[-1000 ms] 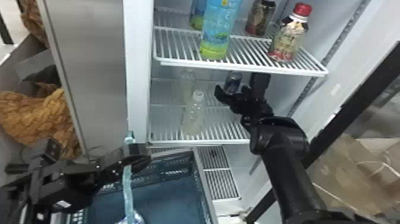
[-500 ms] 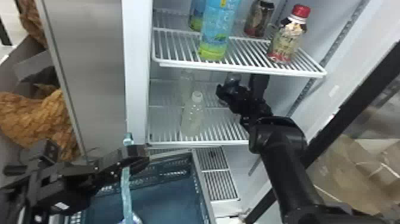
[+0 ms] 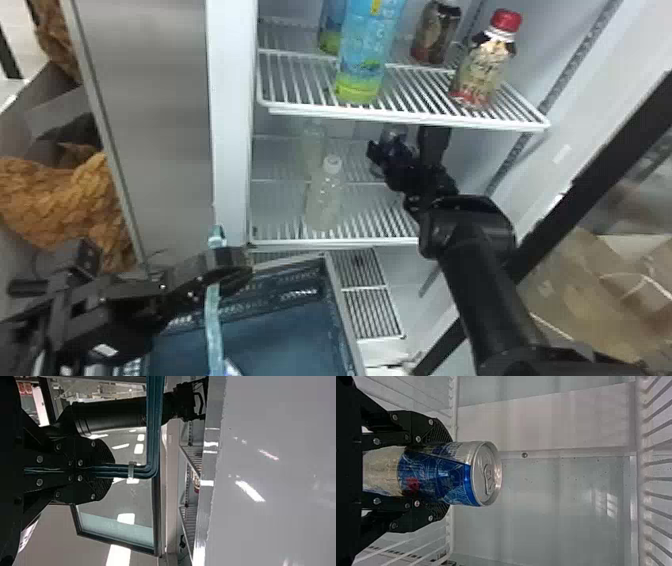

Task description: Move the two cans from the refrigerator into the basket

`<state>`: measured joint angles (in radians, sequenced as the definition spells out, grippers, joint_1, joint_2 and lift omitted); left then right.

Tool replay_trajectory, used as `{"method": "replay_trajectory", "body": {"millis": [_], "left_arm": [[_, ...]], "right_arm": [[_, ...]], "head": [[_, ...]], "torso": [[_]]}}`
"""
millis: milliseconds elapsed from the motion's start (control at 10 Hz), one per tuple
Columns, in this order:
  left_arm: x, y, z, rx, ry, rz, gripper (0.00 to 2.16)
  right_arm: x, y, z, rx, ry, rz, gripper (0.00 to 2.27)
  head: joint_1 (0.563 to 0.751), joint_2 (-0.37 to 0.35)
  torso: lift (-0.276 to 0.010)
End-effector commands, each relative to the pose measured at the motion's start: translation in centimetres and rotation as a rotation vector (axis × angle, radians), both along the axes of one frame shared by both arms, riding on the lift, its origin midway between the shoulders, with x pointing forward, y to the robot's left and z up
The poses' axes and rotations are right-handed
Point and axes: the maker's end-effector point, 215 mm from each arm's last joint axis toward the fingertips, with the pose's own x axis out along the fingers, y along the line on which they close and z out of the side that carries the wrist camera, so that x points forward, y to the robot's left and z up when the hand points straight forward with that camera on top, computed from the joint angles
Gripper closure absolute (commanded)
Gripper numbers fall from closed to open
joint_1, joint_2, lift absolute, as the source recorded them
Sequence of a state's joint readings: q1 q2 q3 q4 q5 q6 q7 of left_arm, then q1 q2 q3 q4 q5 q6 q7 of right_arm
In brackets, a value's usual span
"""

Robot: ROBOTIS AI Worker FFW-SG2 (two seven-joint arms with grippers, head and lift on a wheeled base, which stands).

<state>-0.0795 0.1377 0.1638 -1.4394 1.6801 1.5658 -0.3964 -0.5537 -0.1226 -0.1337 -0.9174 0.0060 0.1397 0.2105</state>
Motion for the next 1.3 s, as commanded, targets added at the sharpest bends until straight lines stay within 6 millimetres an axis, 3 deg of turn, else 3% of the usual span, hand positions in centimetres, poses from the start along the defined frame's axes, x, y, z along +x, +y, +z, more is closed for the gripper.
{"method": "replay_trajectory", "body": {"millis": [0, 200, 700, 900, 1200], "left_arm": [[-0.1, 0.1, 0.0, -0.005, 0.002, -0.001, 1.20], [-0.2, 0.1, -0.1, -0.006, 0.007, 0.000, 1.20], [-0.6, 0.1, -0.4, -0.013, 0.018, 0.000, 1.20], [-0.6, 0.2, -0.5, -0.012, 0.020, 0.000, 1.20], [-0.6, 0.2, -0.5, -0.012, 0.020, 0.000, 1.20]], "right_arm": [[-1.2, -0.8, -0.3, 0.003, -0.007, -0.021, 1.28], [-3.9, -1.9, 0.3, -0.016, -0.010, -0.044, 1.28], [-7.1, -2.6, 2.1, -0.013, -0.070, -0.047, 1.28], [-8.5, -1.7, 3.7, -0.016, -0.105, -0.028, 1.28], [-10.7, 0.1, 3.8, 0.011, -0.095, 0.008, 1.28]], "head": [[0.675, -0.277], [0.681, -0.287], [0.695, -0.318], [0.695, -0.323], [0.695, -0.317]], "torso": [[-0.218], [-0.218], [-0.218], [-0.218], [-0.218]]}}
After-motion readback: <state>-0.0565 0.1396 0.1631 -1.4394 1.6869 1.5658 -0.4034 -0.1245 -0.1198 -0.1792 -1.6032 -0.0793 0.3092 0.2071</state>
